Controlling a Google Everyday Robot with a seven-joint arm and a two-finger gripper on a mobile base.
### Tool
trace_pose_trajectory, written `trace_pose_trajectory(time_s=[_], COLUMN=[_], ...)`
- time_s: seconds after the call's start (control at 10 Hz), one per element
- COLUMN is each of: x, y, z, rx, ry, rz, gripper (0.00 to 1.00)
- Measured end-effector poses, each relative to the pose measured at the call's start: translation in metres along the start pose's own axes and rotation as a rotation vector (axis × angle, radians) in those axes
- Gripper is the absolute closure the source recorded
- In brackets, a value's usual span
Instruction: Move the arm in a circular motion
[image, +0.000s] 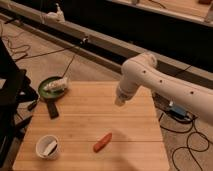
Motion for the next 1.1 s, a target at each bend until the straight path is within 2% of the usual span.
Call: trace_pose_trajectory(time_s=[0.2,0.3,0.4,0.5,0.7,0.8,1.1], x=[0.039,0.049,0.050,0.043,0.011,-0.017,-0.091], y=[-0.038,-0.056,-0.072,-0.089,-0.109,-0.114,-0.104], z=[-0.023,-0.030,-0.035,-0.034,-0.023,-0.010,0.020], rx=[0.081,0.107,0.124,0.131,0.117,0.097,0.025], ry=[0.018,0.022,0.028,0.035,0.040,0.041,0.015], rz=[0.113,0.147,0.165,0.169,0.130,0.086,-0.046], gripper=[1.00,1.00,1.00,1.00,1.00,1.00,1.00])
